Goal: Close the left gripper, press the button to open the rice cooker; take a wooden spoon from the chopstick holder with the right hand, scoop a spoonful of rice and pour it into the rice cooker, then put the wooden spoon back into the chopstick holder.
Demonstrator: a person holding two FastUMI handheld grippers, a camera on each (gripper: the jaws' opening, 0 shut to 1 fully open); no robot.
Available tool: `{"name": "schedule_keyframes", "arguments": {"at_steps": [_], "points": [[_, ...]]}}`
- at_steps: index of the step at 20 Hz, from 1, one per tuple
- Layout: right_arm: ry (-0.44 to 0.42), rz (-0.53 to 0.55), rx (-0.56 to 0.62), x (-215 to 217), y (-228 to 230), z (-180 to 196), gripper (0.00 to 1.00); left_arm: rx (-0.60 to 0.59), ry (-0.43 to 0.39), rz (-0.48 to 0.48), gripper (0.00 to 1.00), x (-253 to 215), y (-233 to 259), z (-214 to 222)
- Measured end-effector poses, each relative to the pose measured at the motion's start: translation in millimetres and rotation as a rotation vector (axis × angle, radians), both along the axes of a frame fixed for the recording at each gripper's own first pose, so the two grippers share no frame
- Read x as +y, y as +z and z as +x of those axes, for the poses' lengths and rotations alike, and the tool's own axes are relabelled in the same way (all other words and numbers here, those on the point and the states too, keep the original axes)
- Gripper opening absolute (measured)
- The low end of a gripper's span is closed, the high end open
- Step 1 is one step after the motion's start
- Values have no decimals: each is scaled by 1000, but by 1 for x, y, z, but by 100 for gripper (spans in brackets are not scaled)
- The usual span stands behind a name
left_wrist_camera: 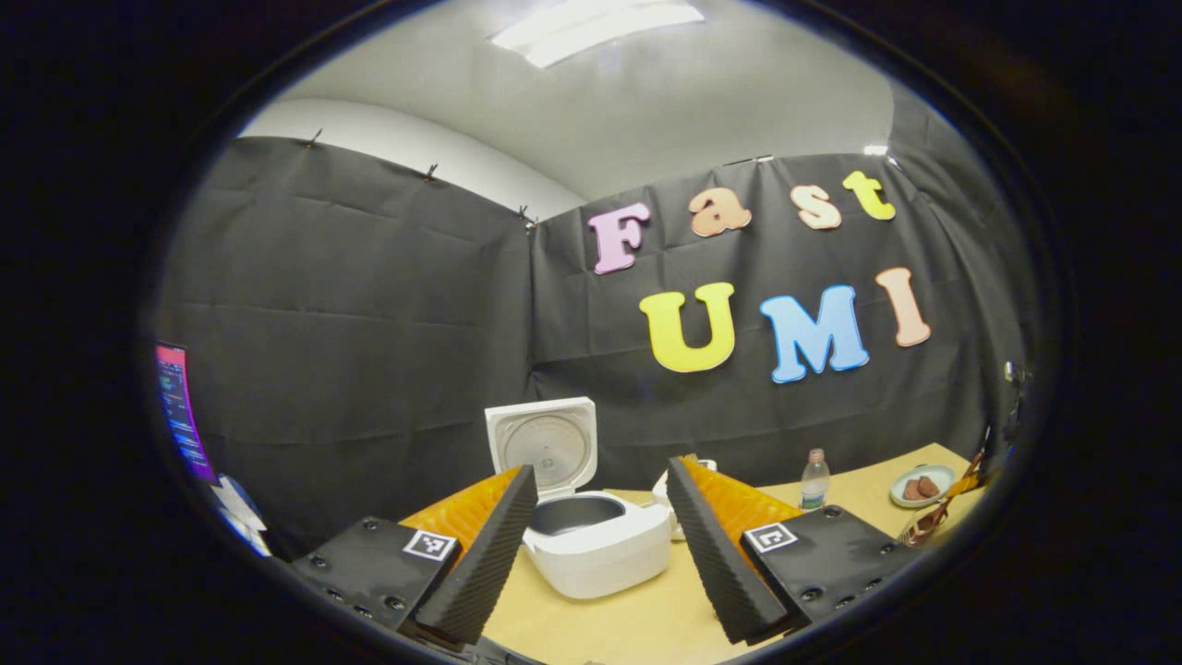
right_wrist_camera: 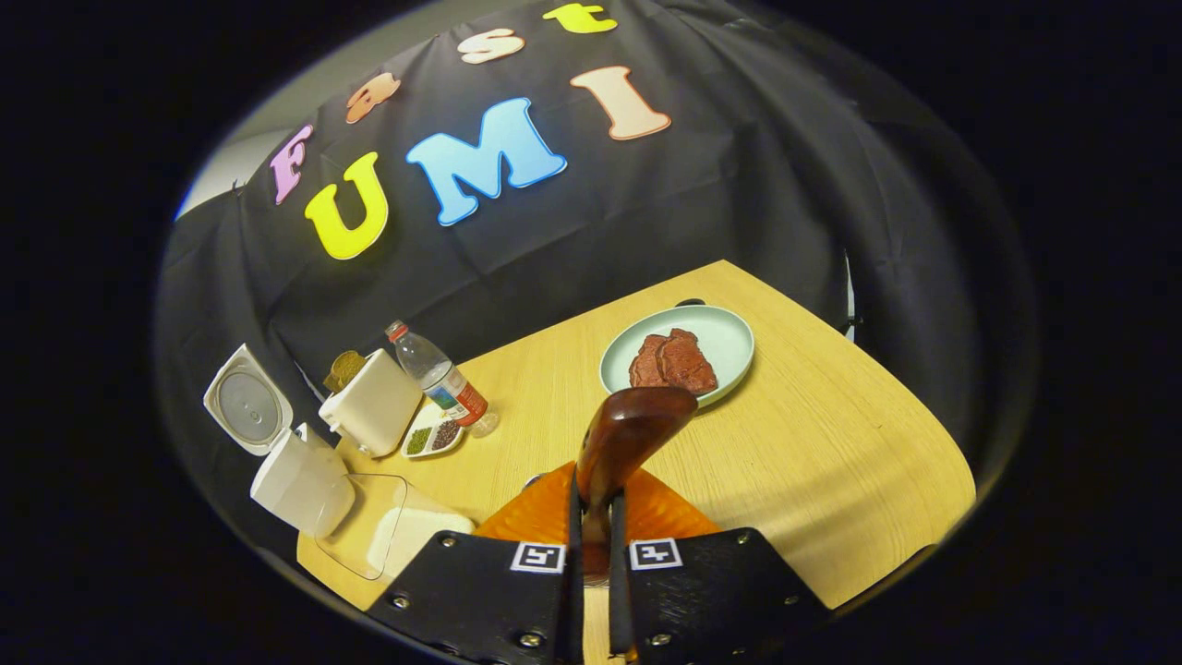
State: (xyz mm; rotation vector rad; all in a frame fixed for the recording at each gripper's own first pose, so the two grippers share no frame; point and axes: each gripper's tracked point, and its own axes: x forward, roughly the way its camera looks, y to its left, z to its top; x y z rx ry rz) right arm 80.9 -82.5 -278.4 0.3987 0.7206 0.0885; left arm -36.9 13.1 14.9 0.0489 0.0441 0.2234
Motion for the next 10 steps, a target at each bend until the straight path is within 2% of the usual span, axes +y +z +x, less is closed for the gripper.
{"name": "schedule_keyframes", "arguments": {"at_steps": [5, 10], "points": [[-14, -44, -66, 0, 42, -2, 11, -24, -41, -22, 97, 1, -2, 18], [-62, -151, -143, 3, 87, -8, 11, -48, -132, -67, 97, 7, -6, 54]]}}
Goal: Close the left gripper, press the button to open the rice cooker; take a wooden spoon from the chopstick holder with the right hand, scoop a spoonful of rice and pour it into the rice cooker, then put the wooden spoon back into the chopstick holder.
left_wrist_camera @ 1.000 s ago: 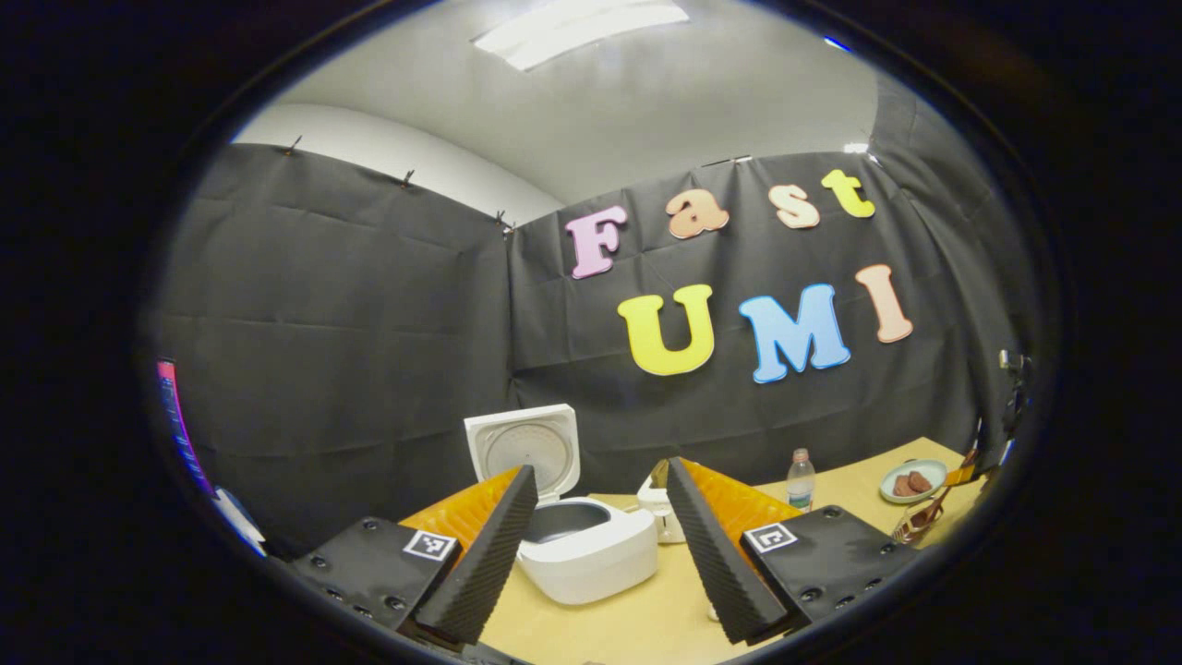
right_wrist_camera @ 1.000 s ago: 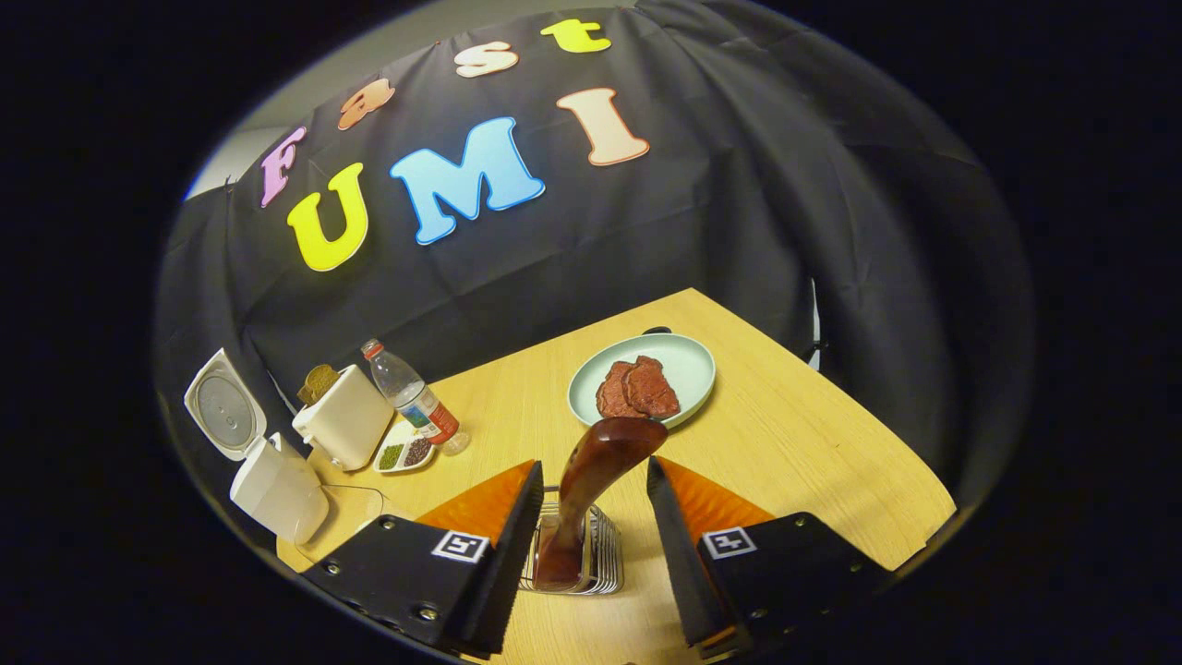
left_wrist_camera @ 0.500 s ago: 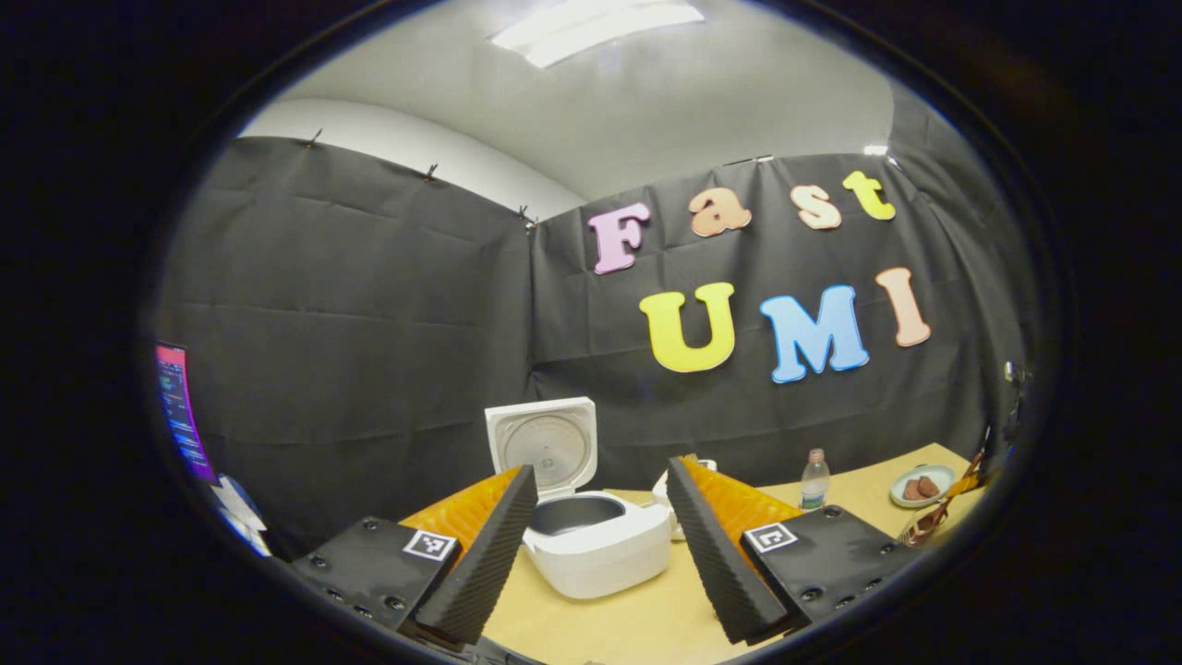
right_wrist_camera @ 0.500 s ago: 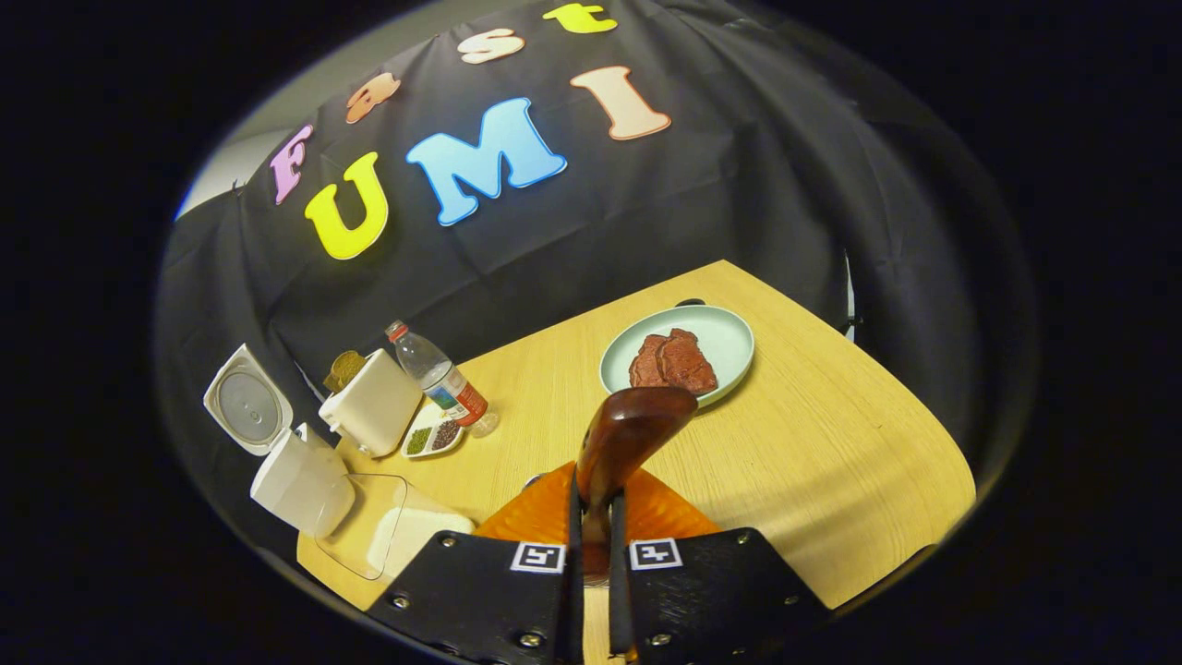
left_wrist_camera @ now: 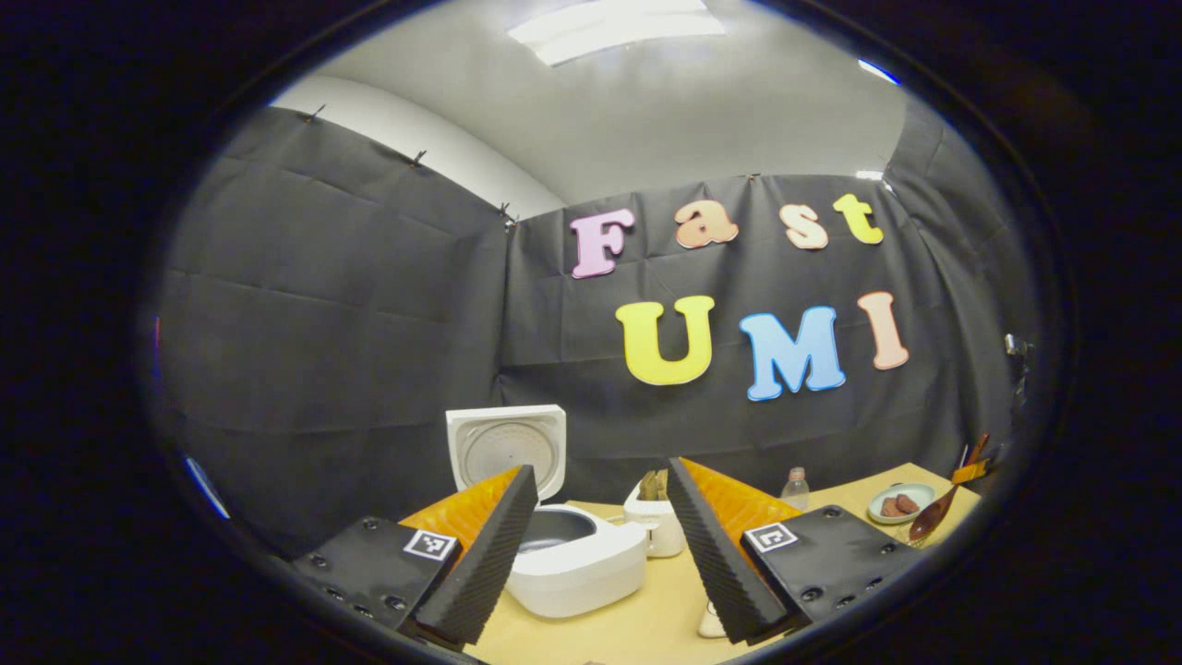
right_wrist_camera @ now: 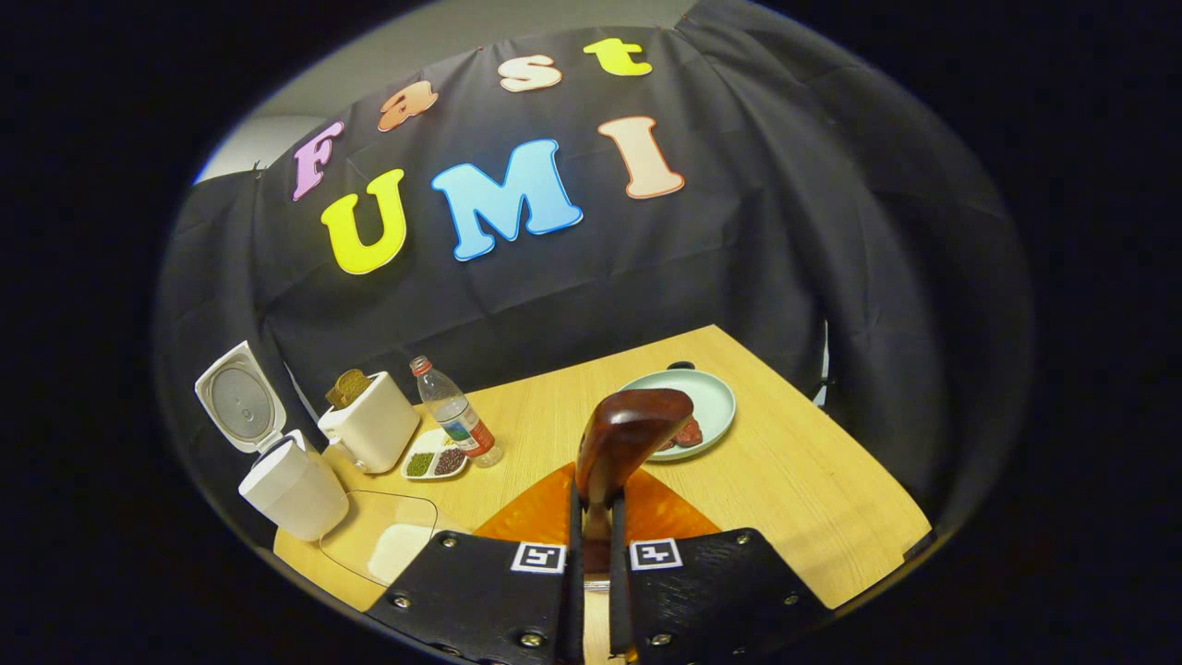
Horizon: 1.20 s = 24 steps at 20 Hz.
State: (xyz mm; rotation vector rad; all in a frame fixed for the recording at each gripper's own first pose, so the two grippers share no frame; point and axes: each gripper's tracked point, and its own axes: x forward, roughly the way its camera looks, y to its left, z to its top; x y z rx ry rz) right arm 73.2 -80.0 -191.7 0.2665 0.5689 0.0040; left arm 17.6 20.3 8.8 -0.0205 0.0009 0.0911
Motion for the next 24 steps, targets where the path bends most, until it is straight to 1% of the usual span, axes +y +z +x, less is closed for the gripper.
{"name": "schedule_keyframes", "arguments": {"at_steps": [2, 6, 10, 14, 17, 20, 23, 24], "points": [[-12, -19, -29, 7, 19, -4, 11, -4, -36, -12, 98, 4, -4, 14], [-38, -42, -55, 32, 42, -10, 11, -10, -92, -26, 98, 19, -8, 36], [-27, -47, -72, 71, 56, -13, 11, -8, -124, -36, 98, 43, -18, 52], [-21, -30, -83, 113, 60, -12, 11, 9, -135, -40, 98, 75, -35, 66], [5, -22, -97, 147, 57, -8, 11, 16, -130, -32, 98, 103, -45, 72], [13, -18, -94, 171, 47, -4, 11, 28, -128, -41, 98, 125, -56, 80], [28, -51, -82, 193, 28, 1, 11, 32, -129, -22, 98, 144, -65, 87], [34, -70, -73, 199, 19, 4, 11, 33, -129, -16, 91, 149, -69, 89]]}}
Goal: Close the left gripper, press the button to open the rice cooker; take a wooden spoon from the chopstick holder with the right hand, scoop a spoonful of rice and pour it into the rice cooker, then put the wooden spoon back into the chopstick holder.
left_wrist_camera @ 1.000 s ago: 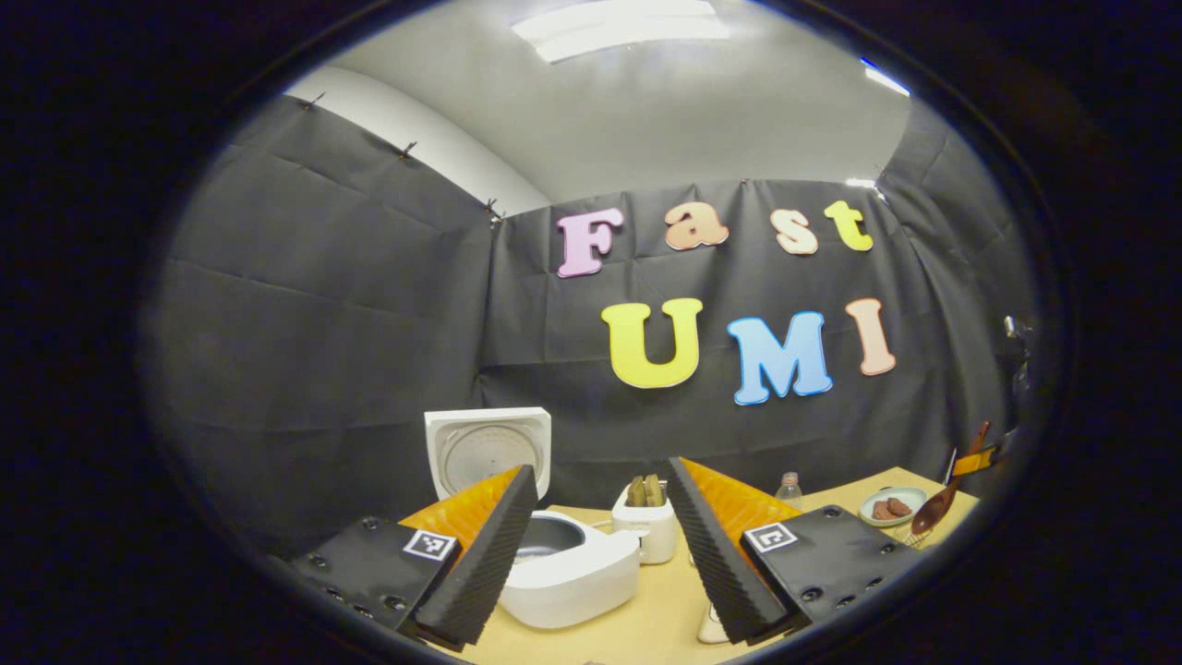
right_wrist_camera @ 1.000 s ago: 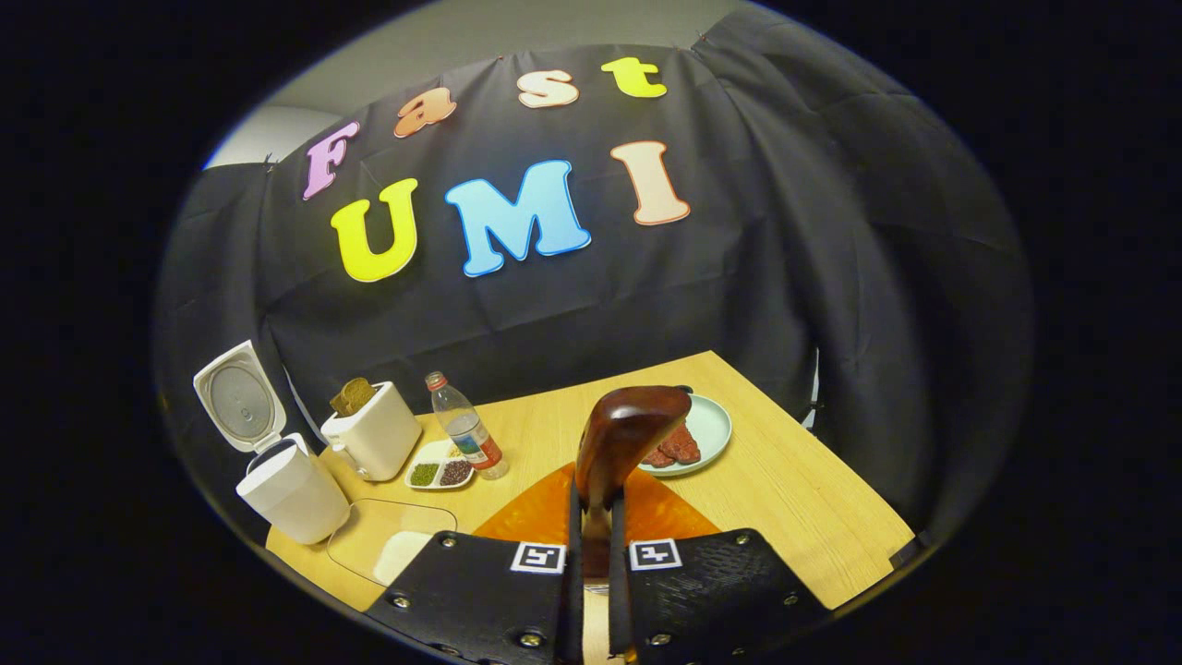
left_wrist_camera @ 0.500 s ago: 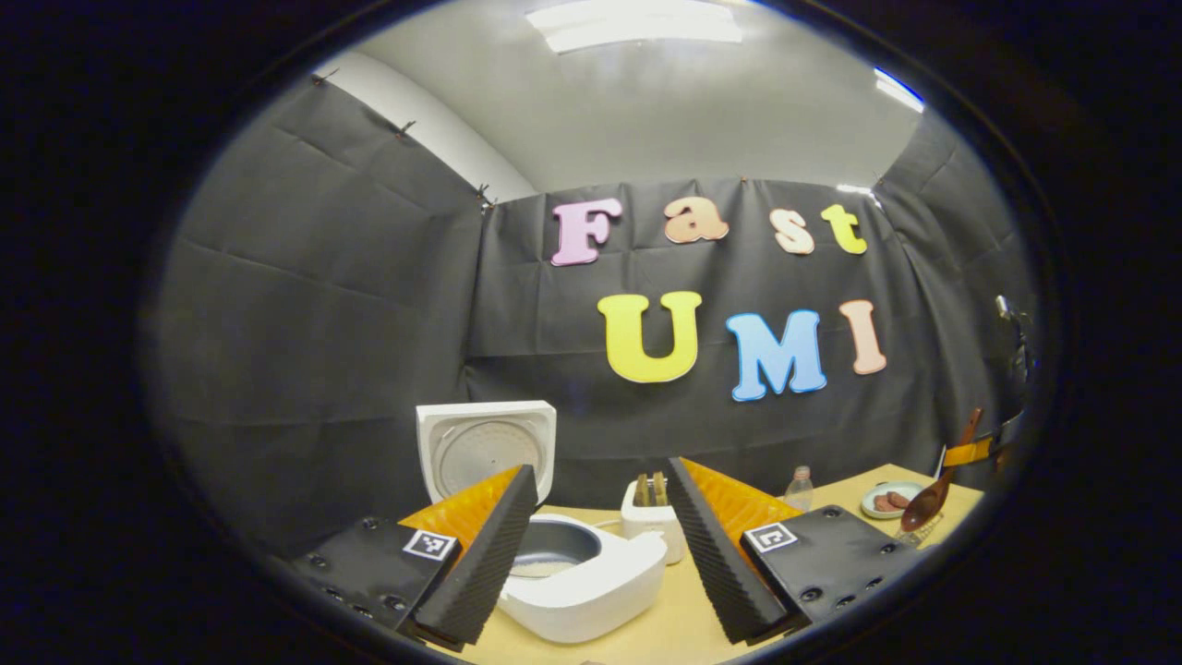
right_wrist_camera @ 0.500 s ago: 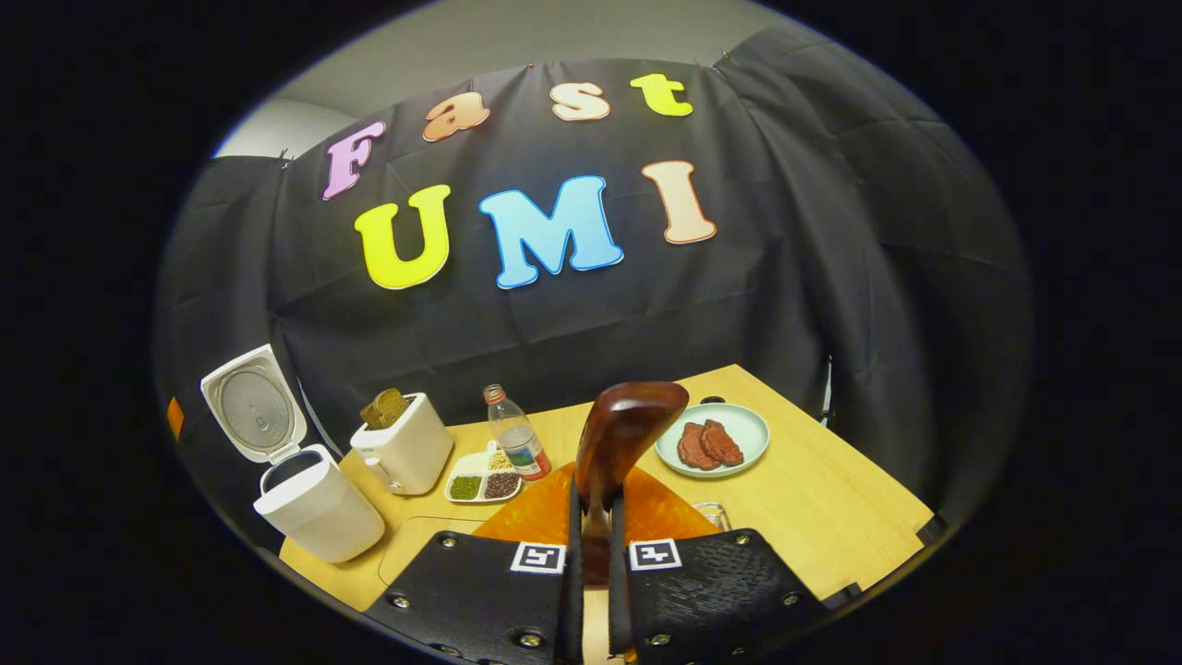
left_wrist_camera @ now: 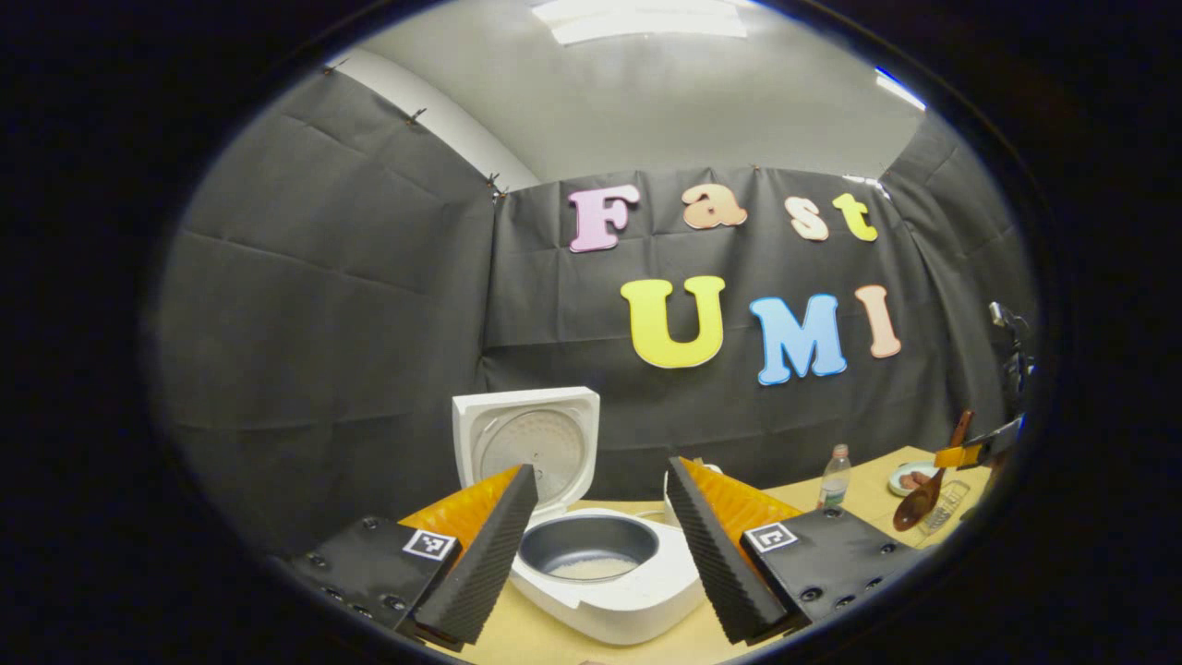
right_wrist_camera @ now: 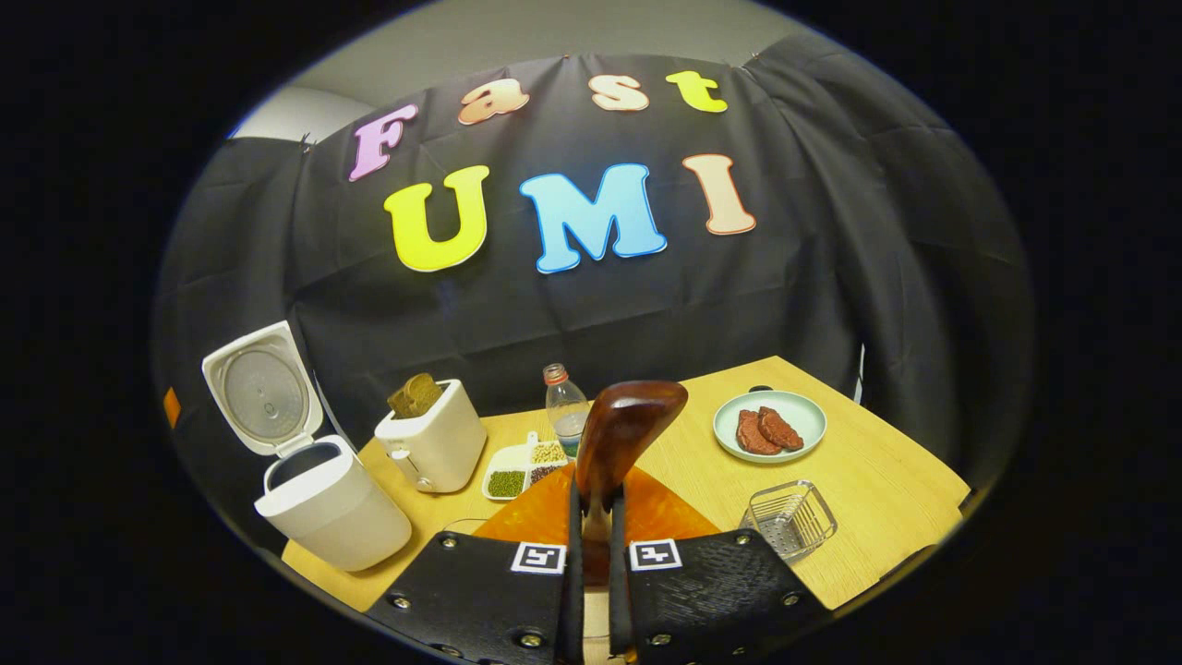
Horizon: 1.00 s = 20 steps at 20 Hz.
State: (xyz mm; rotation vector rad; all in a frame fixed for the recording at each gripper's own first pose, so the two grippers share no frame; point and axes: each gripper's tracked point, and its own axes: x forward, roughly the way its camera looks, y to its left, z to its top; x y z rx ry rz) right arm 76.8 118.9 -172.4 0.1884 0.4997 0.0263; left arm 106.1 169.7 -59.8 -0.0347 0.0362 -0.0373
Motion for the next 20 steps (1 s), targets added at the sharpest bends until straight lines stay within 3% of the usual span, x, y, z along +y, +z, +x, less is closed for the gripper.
{"name": "schedule_keyframes", "arguments": {"at_steps": [1, 4, 5, 6, 8, 11, 12, 15, 16, 17, 20], "points": [[5, -18, 9, 5, -9, 2, 11, 3, 2, 3, 98, 5, -3, 2], [25, -85, 33, 19, -31, 5, 11, 14, 10, 6, 98, 17, -10, 4], [34, -120, 35, 23, -37, 6, 11, 17, 15, 7, 91, 21, -12, 4], [42, -159, 34, 25, -42, 7, 11, 22, 18, 9, 98, 25, -17, 4], [59, -230, 35, 30, -55, 8, 11, 35, 21, 17, 100, 30, -23, 3], [84, -287, 58, 42, -78, 8, 15, 37, 27, 28, 98, 36, -25, 3], [94, -292, 70, 49, -85, 6, 11, 36, 29, 31, 98, 39, -23, 3], [125, -291, 59, 69, -87, 4, 11, 32, 34, 36, 98, 43, -23, 4], [140, -276, 64, 77, -91, 2, 11, 31, 36, 35, 91, 43, -22, 5], [154, -254, 71, 84, -93, -1, 11, 31, 35, 32, 98, 44, -23, 5], [185, -196, 87, 105, -97, -10, 11, 39, 34, 25, 100, 43, -27, 2]]}}
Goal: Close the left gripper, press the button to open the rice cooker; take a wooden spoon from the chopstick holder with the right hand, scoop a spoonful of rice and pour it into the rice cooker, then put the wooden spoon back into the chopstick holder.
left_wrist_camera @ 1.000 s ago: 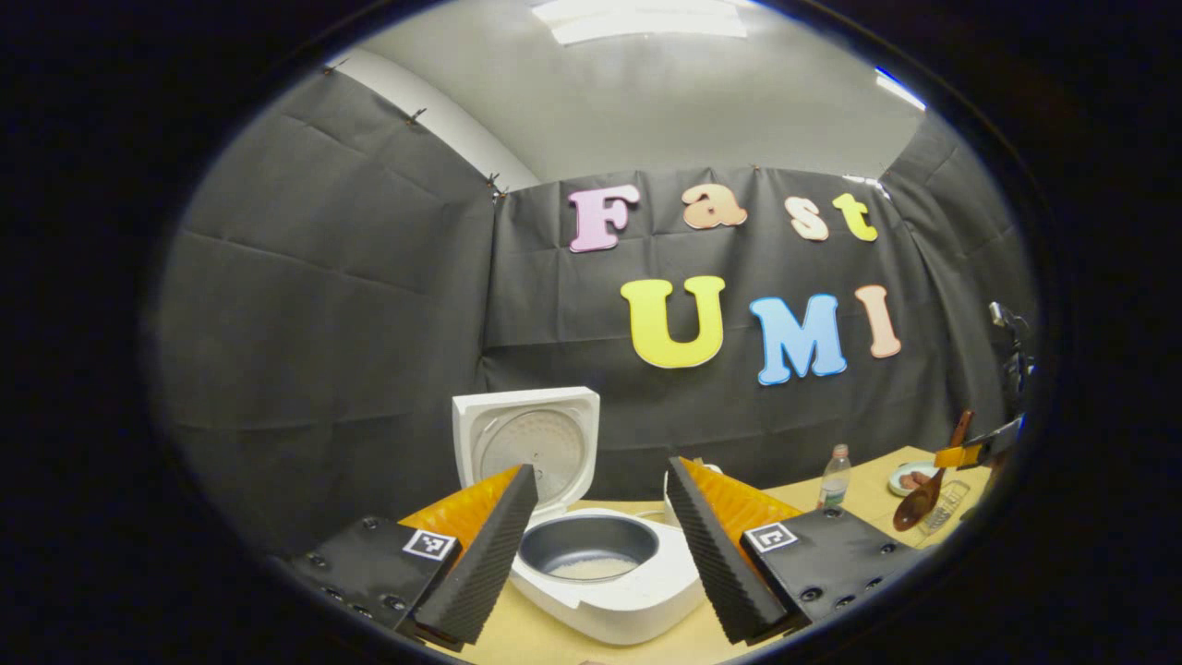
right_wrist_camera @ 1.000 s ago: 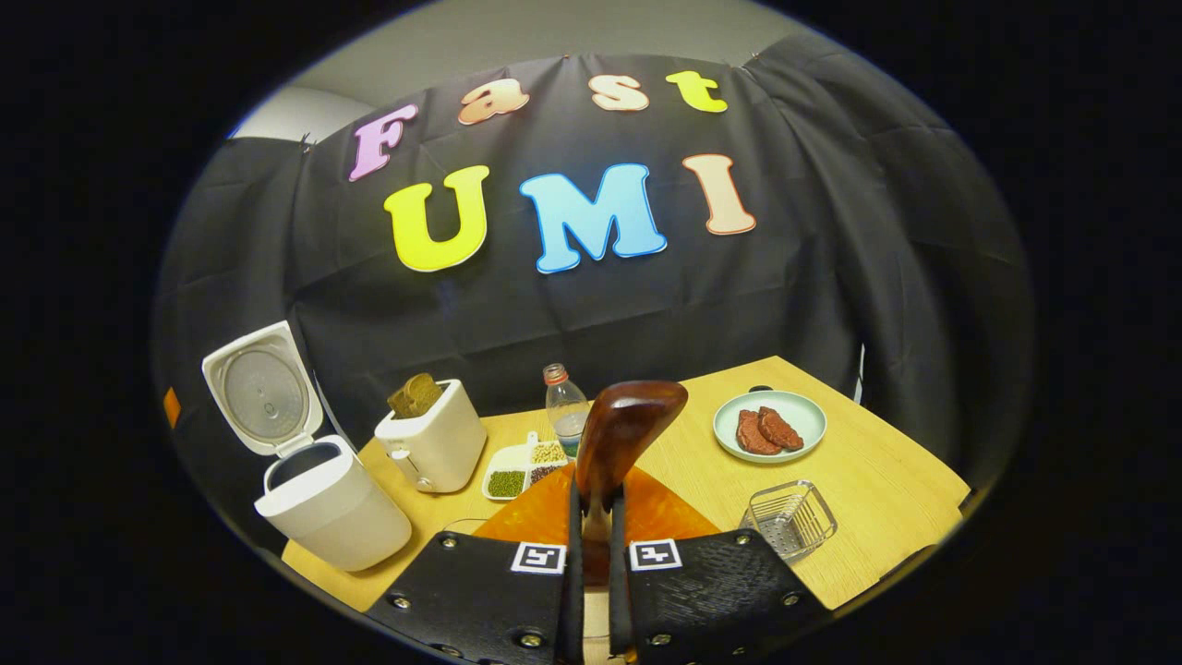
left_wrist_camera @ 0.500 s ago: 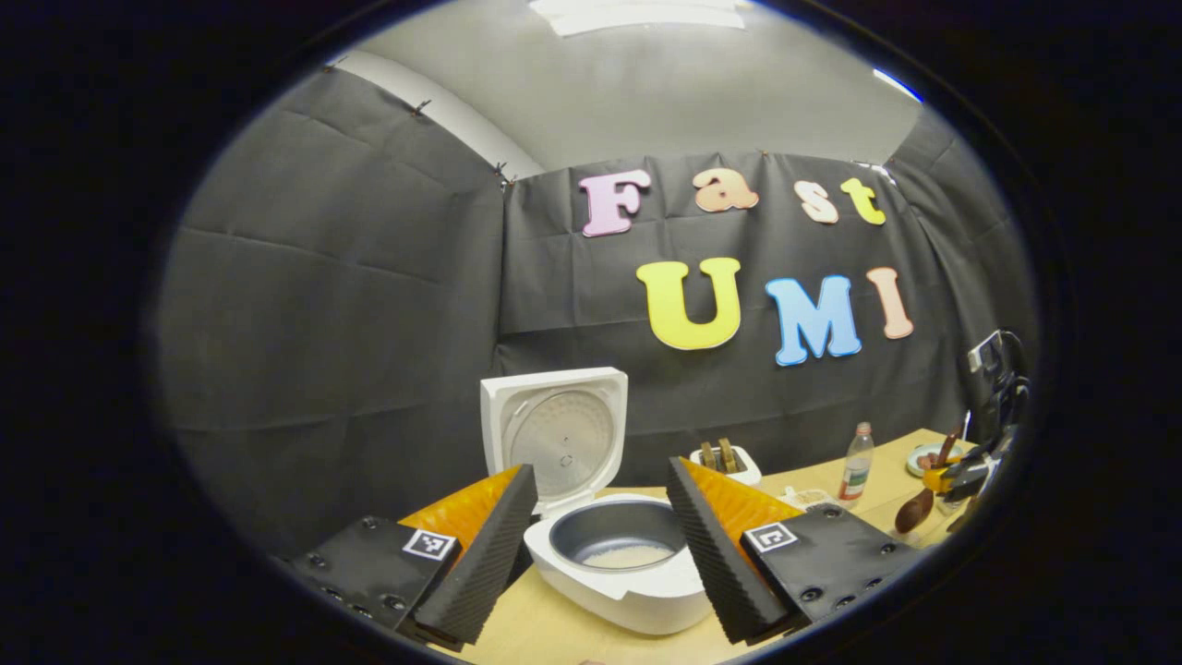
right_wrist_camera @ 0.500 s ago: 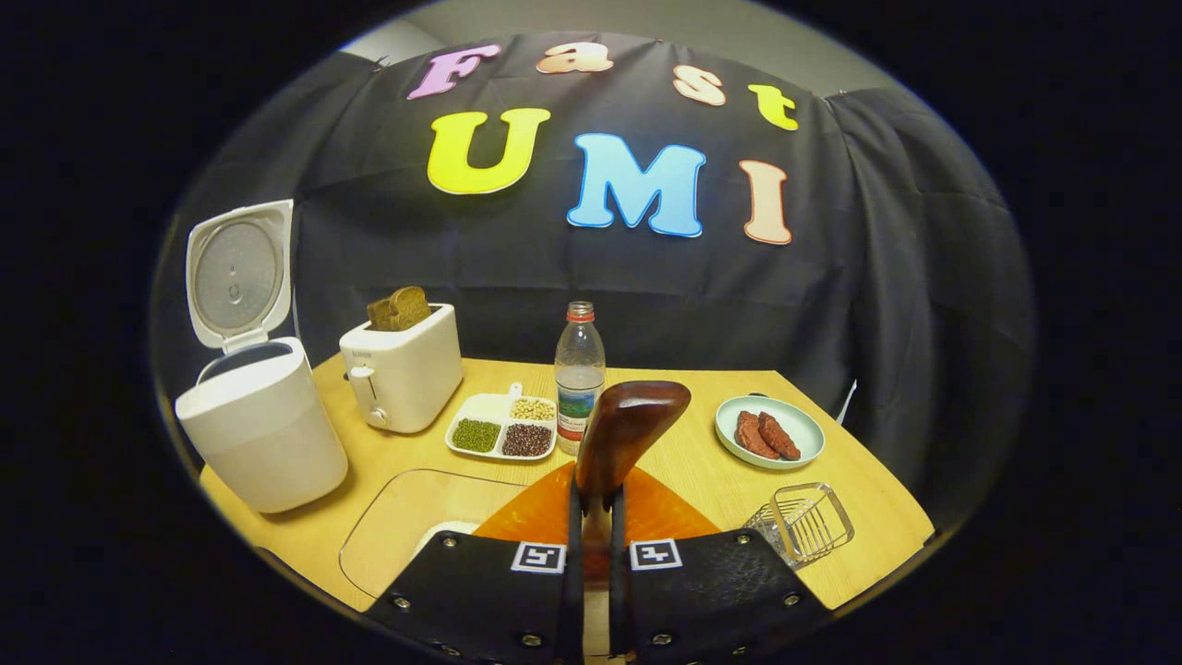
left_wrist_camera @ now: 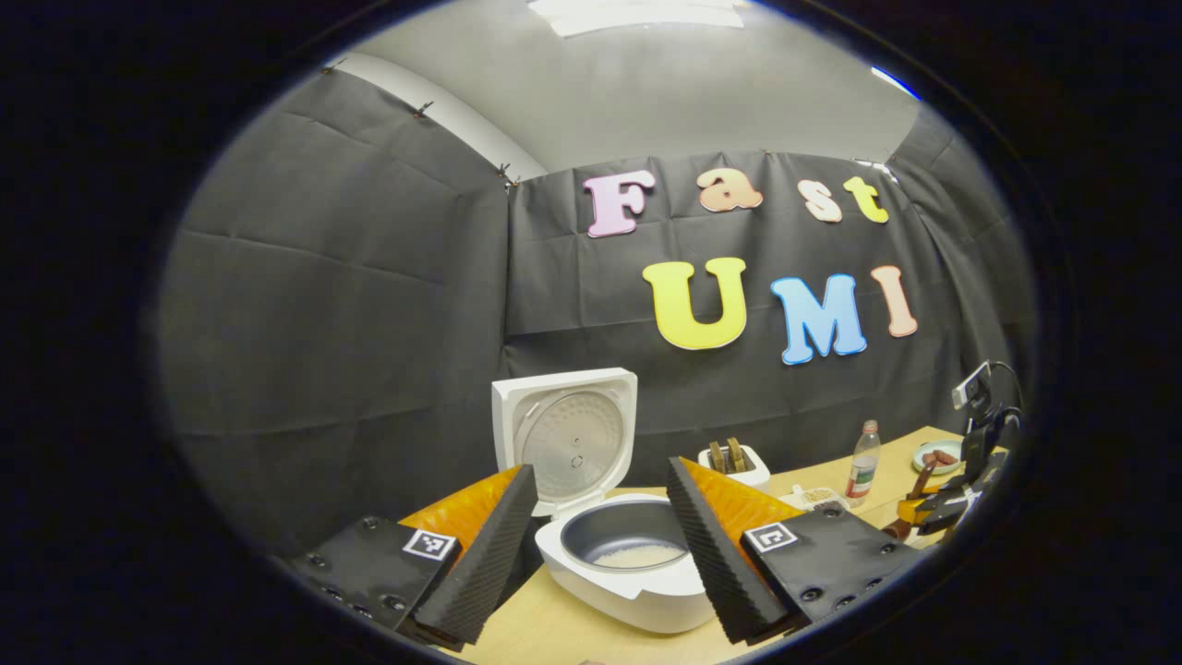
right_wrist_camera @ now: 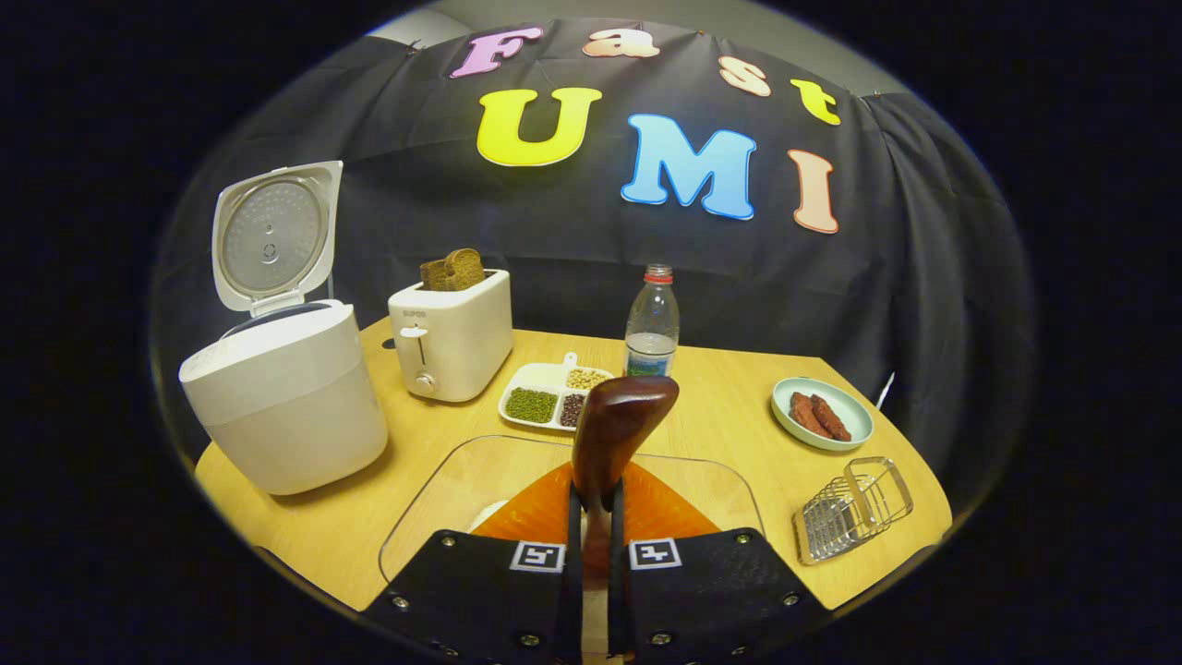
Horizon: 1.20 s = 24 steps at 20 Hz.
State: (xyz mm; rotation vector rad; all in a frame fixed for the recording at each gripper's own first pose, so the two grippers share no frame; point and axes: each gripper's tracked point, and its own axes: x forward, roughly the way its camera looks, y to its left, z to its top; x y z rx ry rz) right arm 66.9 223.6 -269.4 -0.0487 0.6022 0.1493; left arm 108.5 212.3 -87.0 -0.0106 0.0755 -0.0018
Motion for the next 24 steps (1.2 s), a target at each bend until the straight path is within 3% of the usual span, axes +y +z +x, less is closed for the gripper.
{"name": "schedule_keyframes", "arguments": {"at_steps": [1, 2, 5, 10, 11, 12, 14, 15, 16, 17, 19, 20, 24], "points": [[6, 31, 13, 6, -1, -1, 11, 2, 1, -1, 91, -1, -1, -1], [8, 75, 21, 11, 0, -4, 11, 4, 1, -1, 98, -1, -2, -1], [-26, 247, 77, 17, 4, -7, 11, 7, 2, -2, 98, -2, -2, -7], [-258, 592, 203, -13, -4, -6, 11, 15, 6, 6, 98, -5, 0, -10], [-287, 627, 220, -20, -8, -7, 11, 12, 5, 3, 98, -6, 2, -10], [-304, 653, 239, -26, -10, -9, 11, 11, 6, 2, 91, -8, 4, -10], [-323, 704, 258, -33, -7, -11, 11, 4, -4, 5, 91, -13, 8, -8], [-325, 725, 260, -36, -3, -11, 11, 2, -7, 8, 98, -15, 10, -8], [-324, 748, 259, -37, 1, -10, 11, -1, -10, 8, 98, -17, 12, -6], [-324, 773, 255, -38, 7, -8, 11, -2, -15, 6, 91, -19, 15, -5], [-328, 823, 254, -40, 20, -7, 11, -11, -23, 6, 91, -23, 17, -2], [-332, 848, 251, -41, 27, -4, 11, -16, -28, 9, 98, -25, 20, -1], [-347, 968, 233, -46, 57, 4, 11, -23, -49, 11, 98, -32, 22, 3]]}}
